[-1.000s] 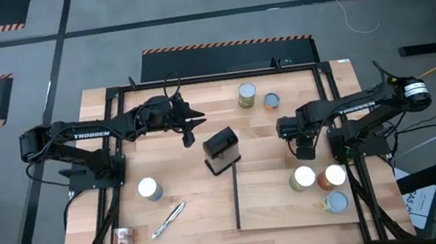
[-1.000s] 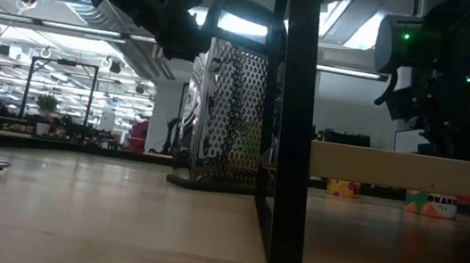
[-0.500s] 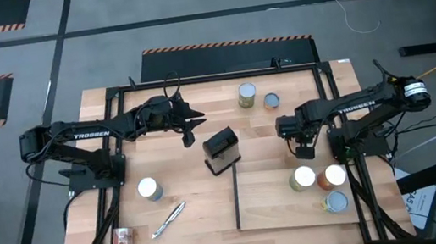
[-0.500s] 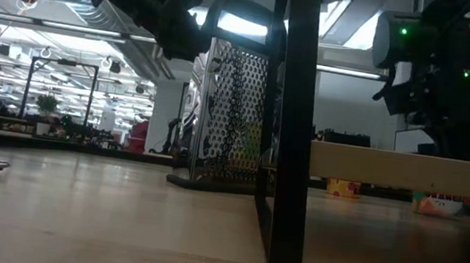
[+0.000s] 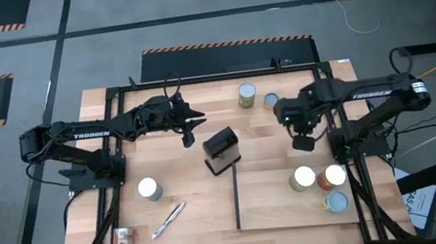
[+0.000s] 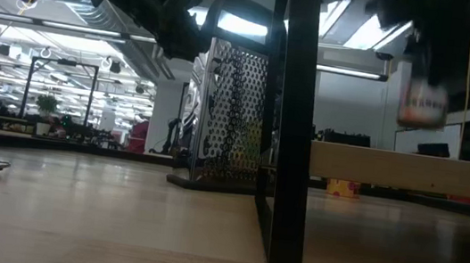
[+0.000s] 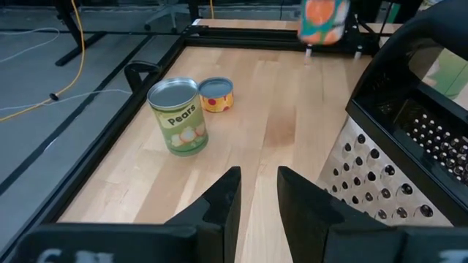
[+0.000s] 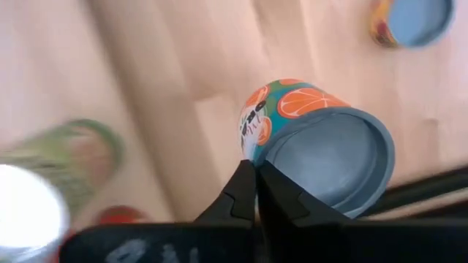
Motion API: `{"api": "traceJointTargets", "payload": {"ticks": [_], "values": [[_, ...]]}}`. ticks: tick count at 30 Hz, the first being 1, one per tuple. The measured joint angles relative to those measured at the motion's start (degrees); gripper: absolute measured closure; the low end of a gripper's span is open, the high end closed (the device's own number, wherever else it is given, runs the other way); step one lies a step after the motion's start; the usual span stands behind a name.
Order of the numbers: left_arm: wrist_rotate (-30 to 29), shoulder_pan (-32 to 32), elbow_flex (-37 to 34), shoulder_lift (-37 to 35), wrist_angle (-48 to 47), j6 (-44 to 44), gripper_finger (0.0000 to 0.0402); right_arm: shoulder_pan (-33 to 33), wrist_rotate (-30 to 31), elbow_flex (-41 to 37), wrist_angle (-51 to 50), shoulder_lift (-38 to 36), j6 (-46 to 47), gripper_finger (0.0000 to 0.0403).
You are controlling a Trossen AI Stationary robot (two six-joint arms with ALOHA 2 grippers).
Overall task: Pick and place cans onto a shelf
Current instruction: Put the small canned oranges on the shelf
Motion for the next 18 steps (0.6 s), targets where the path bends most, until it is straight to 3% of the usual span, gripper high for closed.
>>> {"api": "traceJointTargets", "payload": {"ticks": [8, 18], "values": [[0.0, 0.0, 0.0, 0.0, 0.0, 0.1, 0.0318, 10.3, -3.1, 12.0, -1.0, 0.0, 14.0, 0.0397], [0.0, 0.0, 0.0, 0.0, 0.0, 0.1, 0.0318, 29.2, -3.6, 11.4, 9.2, 0.0, 31.4, 0.0395]]}}
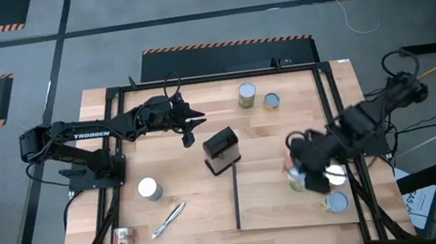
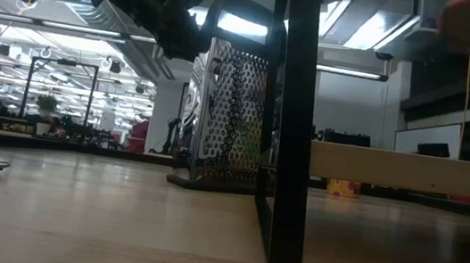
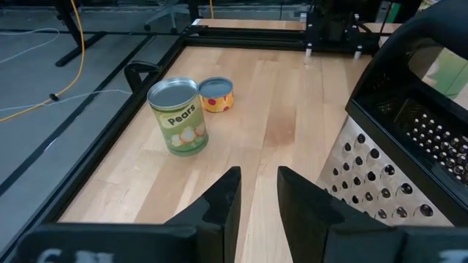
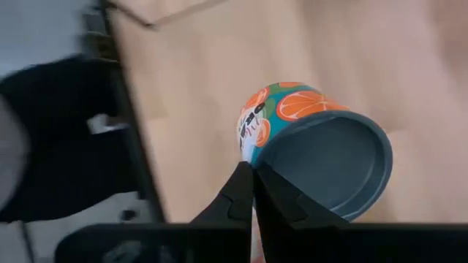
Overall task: Pick and place cans onto a shelf
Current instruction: Put the small canned oranges on the shelf
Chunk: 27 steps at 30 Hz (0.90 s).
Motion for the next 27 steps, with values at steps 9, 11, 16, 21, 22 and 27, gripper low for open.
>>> {"api": "traceJointTargets", "payload": {"ticks": [9, 11, 16, 21, 22, 27], "values": [[0.0, 0.0, 0.0, 0.0, 0.0, 0.0, 0.0318, 13.4, 0.5, -0.1, 7.2, 3.8, 10.6, 0.0395], [0.0, 0.0, 0.0, 0.0, 0.0, 0.0, 0.0318, 15.6, 0.6, -0.2, 7.2, 5.7, 12.1, 0.0395], [0.0, 0.0, 0.0, 0.0, 0.0, -0.1, 0.0318, 19.7, 0.5, -0.2, 8.0, 11.3, 13.3, 0.0394], [0.0, 0.0, 0.0, 0.0, 0.0, -0.2, 0.0318, 21.7, 0.6, -0.2, 8.0, 16.2, 13.1, 0.0392], [0.0, 0.0, 0.0, 0.0, 0.0, -0.2, 0.0318, 21.8, 0.6, -0.2, 8.0, 17.0, 13.0, 0.0392], [0.0, 0.0, 0.0, 0.0, 0.0, -0.4, 0.0318, 21.9, 0.8, -0.2, 7.8, 20.9, 9.2, 0.0392]]}}
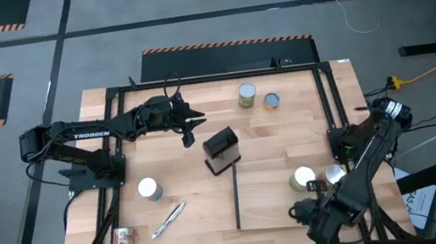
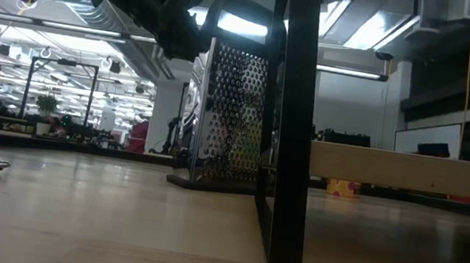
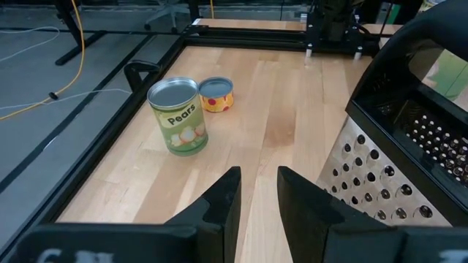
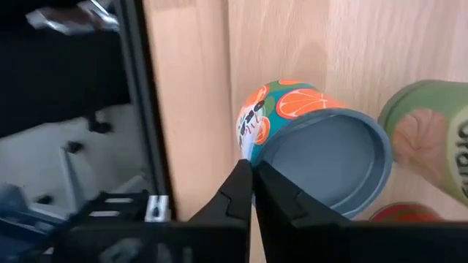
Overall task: Pick and place cans onto a shelf
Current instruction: Put the small canned oranges on the shelf
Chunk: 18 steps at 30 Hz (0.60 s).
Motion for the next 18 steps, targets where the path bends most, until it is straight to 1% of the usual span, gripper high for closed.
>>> {"api": "traceJointTargets", "payload": {"ticks": [2, 7, 18], "values": [[0.0, 0.0, 0.0, 0.0, 0.0, 0.0, 0.0318, 0.0, 0.0, 0.0, -0.3, 1.5, -1.7, 0.0392], [0.0, 0.0, 0.0, 0.0, 0.0, -0.1, 0.0318, 0.0, 0.0, 0.0, -2.0, 3.9, -2.8, 0.0392], [0.0, 0.0, 0.0, 0.0, 0.0, -0.1, 0.0318, 0.0, -0.1, 0.0, -3.1, 5.7, -3.7, 0.0391]]}}
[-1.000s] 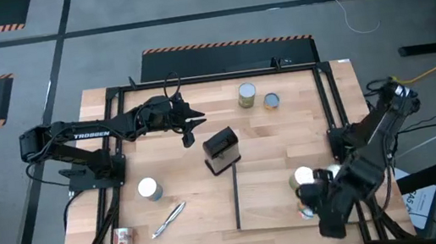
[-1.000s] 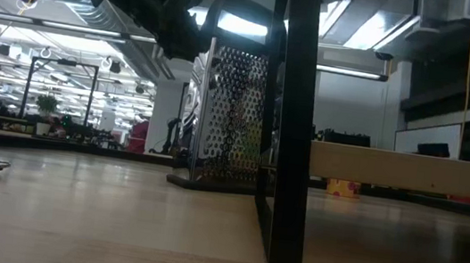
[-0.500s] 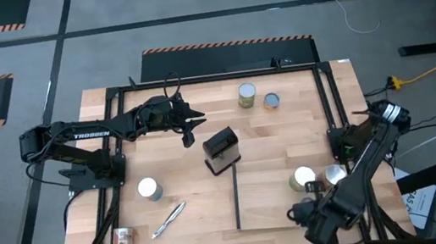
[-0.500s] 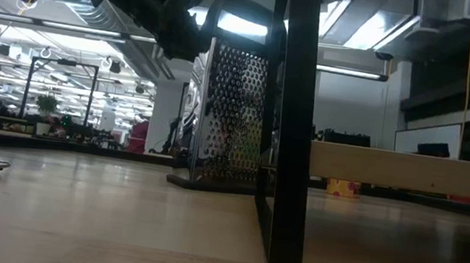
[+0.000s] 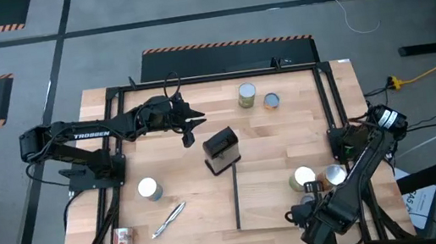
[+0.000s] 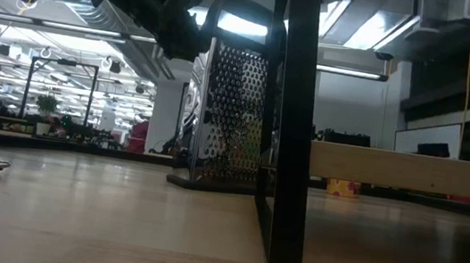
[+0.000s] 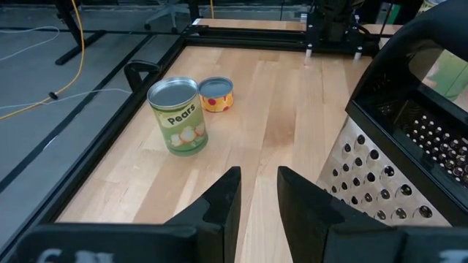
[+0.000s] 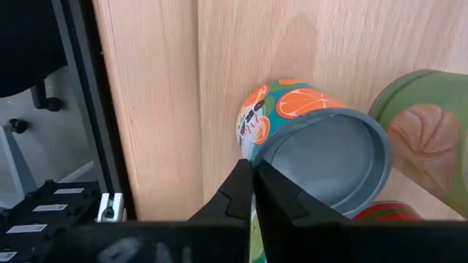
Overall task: Pick and place cans onto a shelf
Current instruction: Put the small canned oranges on the shelf
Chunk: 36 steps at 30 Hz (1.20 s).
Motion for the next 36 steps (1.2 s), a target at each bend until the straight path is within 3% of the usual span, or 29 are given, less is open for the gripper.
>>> {"api": "traceJointTargets", "payload": {"ticks": [12, 36], "values": [[0.0, 0.0, 0.0, 0.0, 0.0, 0.0, 0.0318, 0.0, -0.1, 0.0, 0.0, 0.0, -1.5, 0.0363], [0.0, 0.0, 0.0, 0.0, 0.0, -0.1, 0.0318, 0.0, -0.1, 0.0, -0.4, 0.0, -1.6, 0.0360]]}}
